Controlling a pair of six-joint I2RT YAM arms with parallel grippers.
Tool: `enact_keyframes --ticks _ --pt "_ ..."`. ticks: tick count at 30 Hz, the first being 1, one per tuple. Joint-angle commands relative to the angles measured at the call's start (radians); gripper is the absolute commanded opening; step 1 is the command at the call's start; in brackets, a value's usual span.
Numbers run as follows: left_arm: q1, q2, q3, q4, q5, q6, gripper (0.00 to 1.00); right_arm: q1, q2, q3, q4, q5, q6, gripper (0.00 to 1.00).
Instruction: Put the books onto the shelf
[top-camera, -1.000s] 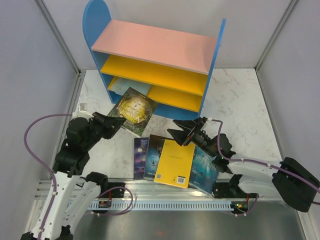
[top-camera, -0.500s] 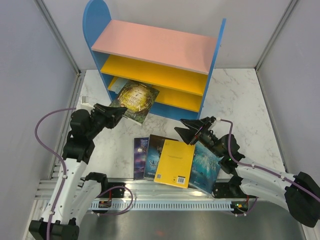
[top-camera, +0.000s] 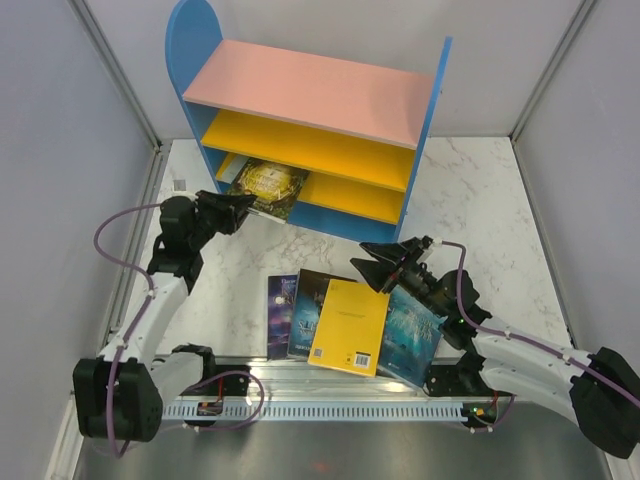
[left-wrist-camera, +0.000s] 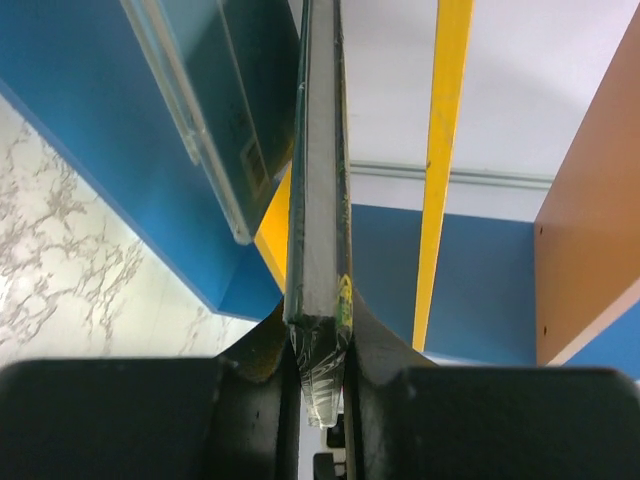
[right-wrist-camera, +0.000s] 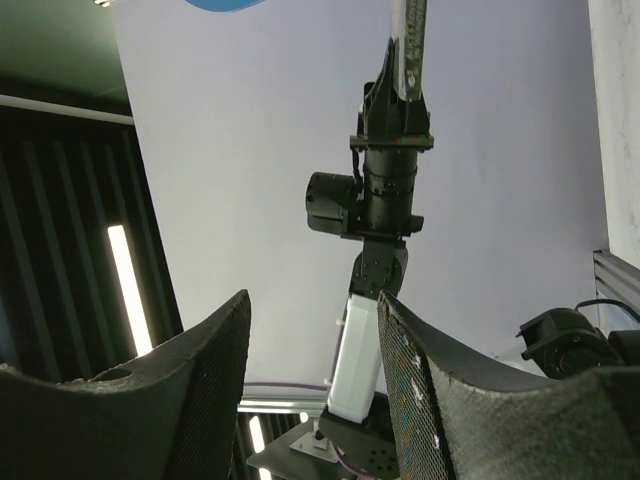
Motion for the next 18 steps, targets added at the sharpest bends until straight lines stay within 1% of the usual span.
enact_keyframes --ticks 1,5,6,8,14,18 --pt "0.015 0.079 0.078 0.241 0.008 -0.059 0.02 -0.010 -0.039 -0.020 -0.021 0.010 -0.005 0.58" --pt "0.021 0.206 0.147 0.269 0.034 -0.049 0.02 -0.025 -0.082 -0.038 -0.052 0.028 -0.002 0.58" --pt "0.023 0.207 0.147 0.269 0.041 -0.047 0.02 -0.030 -0.088 -0.041 -0.056 0.031 -0.002 0.58" --pt "0.026 0.262 0.170 0.268 0.044 -0.041 0.02 -0.041 -0.099 -0.049 -0.062 0.035 0.002 0.58" --pt "0.047 0.361 0.211 0.226 0.047 -0.013 0.02 -0.071 -0.099 -0.055 -0.062 0.036 0.007 0.57" --pt "0.060 0.435 0.271 0.182 0.091 0.026 0.02 -0.088 -0.076 -0.052 -0.047 0.030 0.009 0.57"
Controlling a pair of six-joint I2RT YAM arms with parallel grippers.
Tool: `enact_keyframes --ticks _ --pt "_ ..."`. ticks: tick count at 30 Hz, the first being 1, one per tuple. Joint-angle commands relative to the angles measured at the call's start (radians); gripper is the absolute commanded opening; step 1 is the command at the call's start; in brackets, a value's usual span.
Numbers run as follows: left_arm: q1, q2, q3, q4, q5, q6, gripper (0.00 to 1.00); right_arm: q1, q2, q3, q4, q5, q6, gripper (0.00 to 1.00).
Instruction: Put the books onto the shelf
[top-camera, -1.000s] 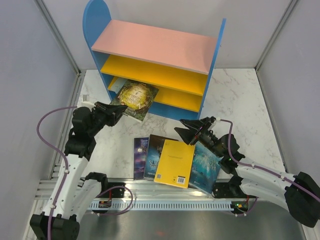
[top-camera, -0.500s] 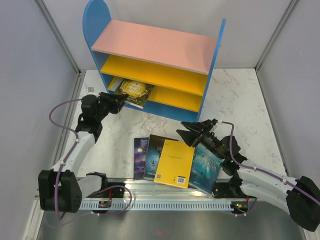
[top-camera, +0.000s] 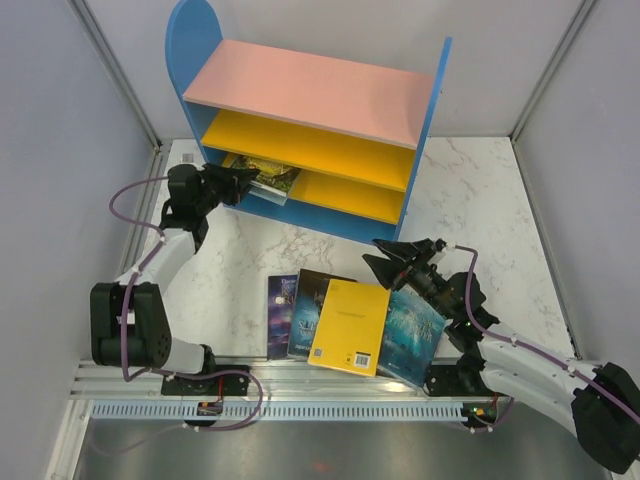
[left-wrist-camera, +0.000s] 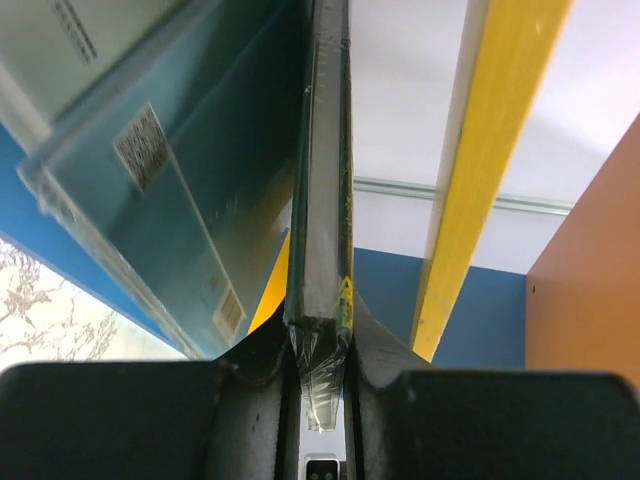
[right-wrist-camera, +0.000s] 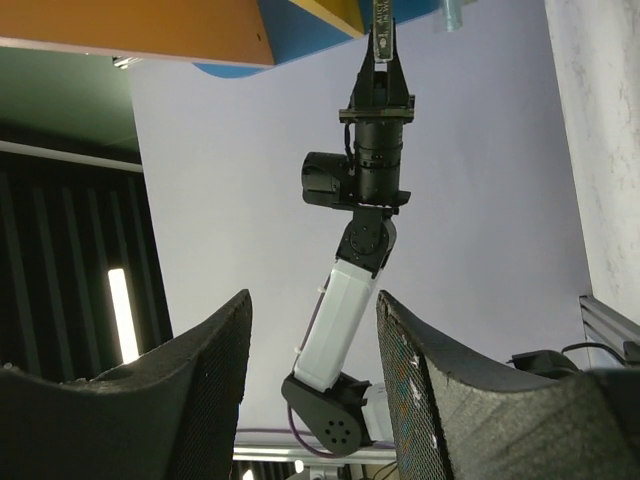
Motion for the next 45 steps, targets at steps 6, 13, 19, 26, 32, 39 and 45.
enact_keyframes --ticks 6,13,19,26,32,39,45 --pt "0.024 0.085 0.122 -0.111 -0.012 0.099 0.02 -0.025 0.062 0.012 0.051 -0.004 0.007 0.57" --pt "0.059 0.132 0.214 -0.321 -0.001 0.166 0.12 -0.034 0.128 0.034 0.077 -0.018 -0.003 0.57" --pt "0.068 0.174 0.285 -0.447 0.046 0.231 0.32 -0.036 0.165 0.048 0.097 -0.032 -0.012 0.56" --pt "0.068 0.162 0.288 -0.517 0.057 0.275 0.67 -0.034 0.185 0.055 0.098 -0.043 -0.021 0.56" --pt "0.076 0.110 0.296 -0.565 0.053 0.286 0.79 -0.033 0.252 0.138 0.071 -0.079 -0.071 0.56" --pt "0.111 0.021 0.337 -0.718 -0.004 0.367 0.99 -0.034 0.393 0.330 0.002 -0.172 -0.210 0.55" --pt "0.159 -0.053 0.328 -0.825 -0.021 0.416 1.00 -0.024 0.490 0.417 0.003 -0.166 -0.240 0.54"
